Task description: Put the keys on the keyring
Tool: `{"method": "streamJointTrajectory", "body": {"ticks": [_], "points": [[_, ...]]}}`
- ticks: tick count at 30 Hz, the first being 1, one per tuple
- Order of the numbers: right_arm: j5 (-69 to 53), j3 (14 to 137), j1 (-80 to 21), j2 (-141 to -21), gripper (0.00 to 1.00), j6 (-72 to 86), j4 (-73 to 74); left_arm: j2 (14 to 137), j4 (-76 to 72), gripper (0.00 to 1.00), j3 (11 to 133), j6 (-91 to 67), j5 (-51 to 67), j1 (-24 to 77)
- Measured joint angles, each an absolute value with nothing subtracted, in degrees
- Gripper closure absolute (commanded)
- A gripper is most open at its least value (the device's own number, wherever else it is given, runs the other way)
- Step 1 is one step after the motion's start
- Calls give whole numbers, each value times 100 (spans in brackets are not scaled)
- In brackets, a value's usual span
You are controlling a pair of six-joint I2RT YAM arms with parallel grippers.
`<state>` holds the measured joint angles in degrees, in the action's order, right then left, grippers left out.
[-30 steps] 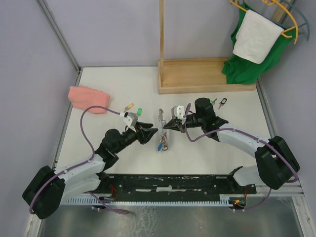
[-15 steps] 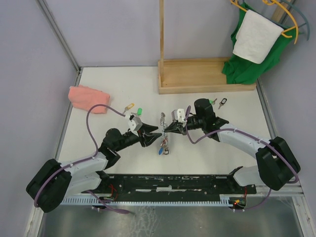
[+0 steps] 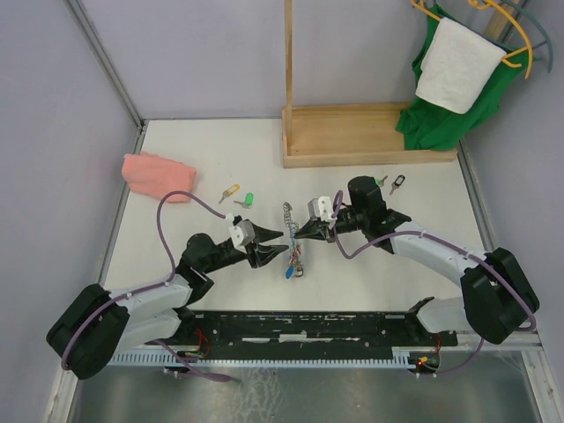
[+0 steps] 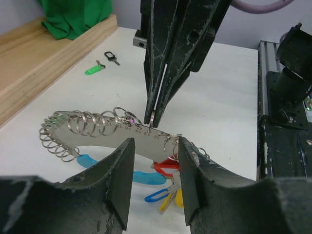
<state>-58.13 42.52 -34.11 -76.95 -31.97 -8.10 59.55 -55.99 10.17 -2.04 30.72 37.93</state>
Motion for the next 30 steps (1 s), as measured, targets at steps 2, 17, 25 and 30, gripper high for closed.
{"method": "streamJointTrajectory", "body": {"ticks": [2, 17, 25, 30], "points": [[-5839, 4252, -3411, -7666, 99, -3205, -812, 6125, -5695, 59, 1017, -180, 3199, 3793], [-6003, 4252, -3411, -7658, 99, -3240, -810, 6803, -6180, 73, 1149, -148, 3605, 3793], [-6062, 4252, -3402, -7658, 99, -3242, -810, 6984, -6313, 76, 1221, -145, 3610, 3793], [-6080, 4254, -3387, -7658, 99, -3242, -808, 7074, -6364, 80, 1260, -145, 3616, 3793]]}}
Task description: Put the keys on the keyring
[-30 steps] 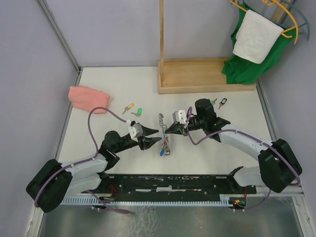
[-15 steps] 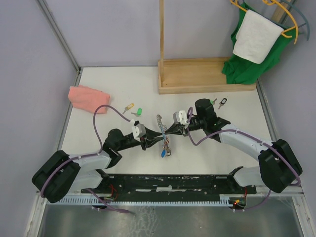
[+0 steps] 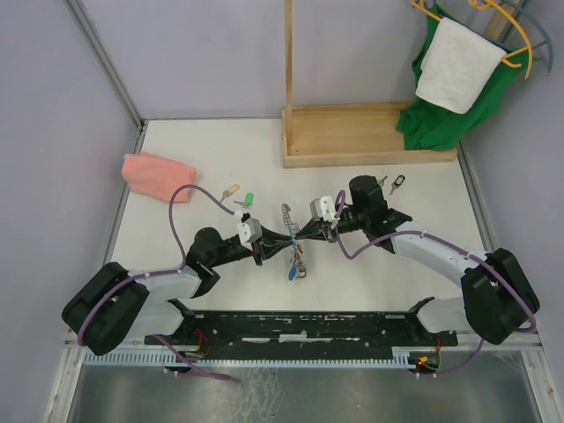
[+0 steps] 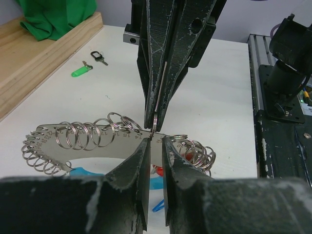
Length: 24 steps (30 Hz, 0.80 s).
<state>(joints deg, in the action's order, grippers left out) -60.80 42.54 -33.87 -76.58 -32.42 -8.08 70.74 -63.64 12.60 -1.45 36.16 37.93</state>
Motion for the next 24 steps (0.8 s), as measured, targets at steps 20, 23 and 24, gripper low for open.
{"method": "streamJointTrajectory", "body": {"ticks": [20, 23, 24], "points": [[-6158, 4265, -3380, -7660, 99, -3247, -788, 7227, -6442, 79, 1356, -145, 3592, 3767], [-6165, 4268, -3380, -7660, 99, -3247, -786, 7273, -6442, 88, 1402, -148, 3614, 3767], [-6167, 4268, -3380, -7660, 99, -3247, -786, 7293, -6442, 92, 1420, -148, 3621, 3767]]}}
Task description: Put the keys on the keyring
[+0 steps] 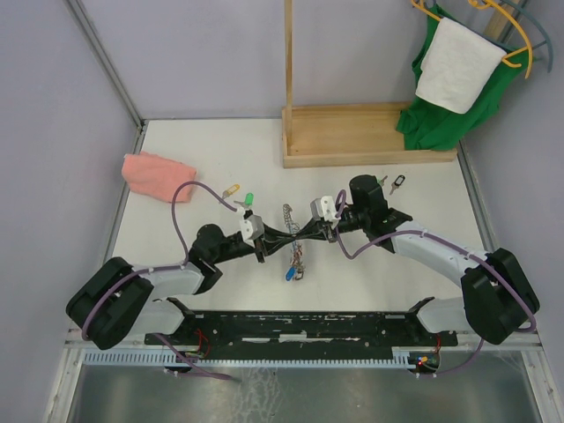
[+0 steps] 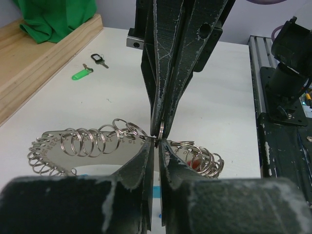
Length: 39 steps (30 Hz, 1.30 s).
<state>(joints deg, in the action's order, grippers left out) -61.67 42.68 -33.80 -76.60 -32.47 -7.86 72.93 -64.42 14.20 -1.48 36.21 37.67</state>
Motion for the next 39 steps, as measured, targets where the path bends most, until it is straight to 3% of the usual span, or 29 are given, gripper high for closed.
{"method": "streamJointTrajectory", "body": {"ticks": [2, 7, 17, 28, 39], "points": [[-6160, 4276, -3371, -7660, 97, -3247, -786, 7330, -6436, 97, 1461, -150, 3669, 3767], [-6082, 4307, -3363, -7660, 85, -3380, -534, 7273, -5894, 97, 1643, -93, 3767, 3763], [-5559, 4460, -3376, -7365, 63, -3986, 397, 6462, -2508, 97, 2659, 757, 3350, 3774], [-5325, 4816, -3376, -7369, 63, -4154, 792, 6554, 395, 97, 4281, 1697, 2239, 4338], [-5441, 4821, -3376, -7660, 68, -3927, 303, 6598, 1345, 97, 4689, 2016, 1815, 4670]]}}
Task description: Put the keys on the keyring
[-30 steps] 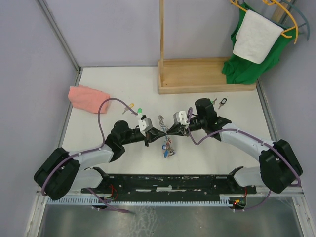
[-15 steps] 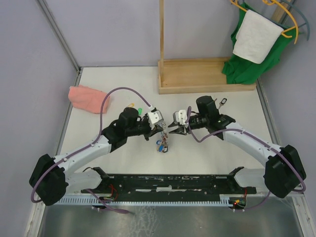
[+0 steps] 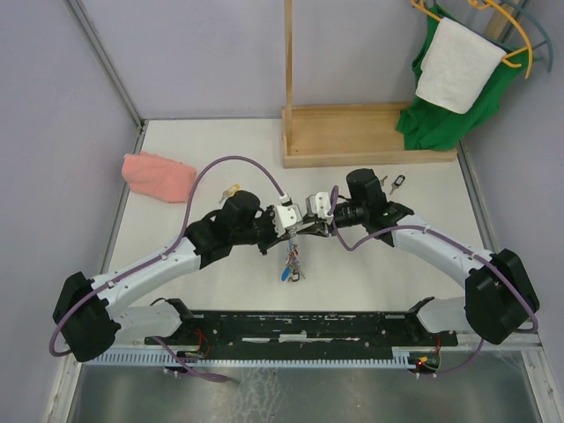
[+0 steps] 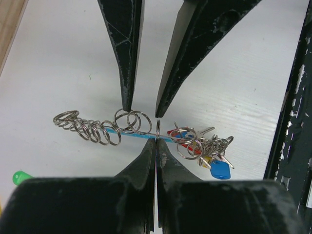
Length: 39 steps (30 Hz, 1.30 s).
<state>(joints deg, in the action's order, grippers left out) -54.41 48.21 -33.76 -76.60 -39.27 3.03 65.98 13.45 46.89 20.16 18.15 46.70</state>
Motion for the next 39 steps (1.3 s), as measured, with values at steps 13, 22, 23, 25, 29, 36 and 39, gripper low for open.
{"method": "streamJointTrajectory", "body": {"ticks": [13, 22, 23, 25, 29, 36, 39], "points": [[-5822, 4821, -3374, -7885, 70, -3771, 121, 6700, 1503, 97, 4746, 2047, 1791, 4711], [-5966, 4862, -3376, -7935, 69, -3918, 526, 6700, 1516, 97, 4748, 2047, 1747, 4727], [-5979, 4866, -3378, -7935, 69, -3940, 561, 6702, 1516, 97, 4748, 2047, 1737, 4729], [-5999, 4869, -3391, -7935, 69, -3979, 637, 6702, 1514, 97, 4748, 2047, 1717, 4735], [-6005, 4875, -3409, -7940, 69, -4016, 716, 6702, 1503, 97, 4751, 2047, 1704, 4737], [-5900, 4875, -3413, -8049, 67, -3793, 318, 6702, 1481, 97, 4751, 2047, 1706, 4737], [-5861, 4869, -3413, -8073, 67, -3636, 27, 6702, 1470, 97, 4751, 2047, 1708, 4737]]}}
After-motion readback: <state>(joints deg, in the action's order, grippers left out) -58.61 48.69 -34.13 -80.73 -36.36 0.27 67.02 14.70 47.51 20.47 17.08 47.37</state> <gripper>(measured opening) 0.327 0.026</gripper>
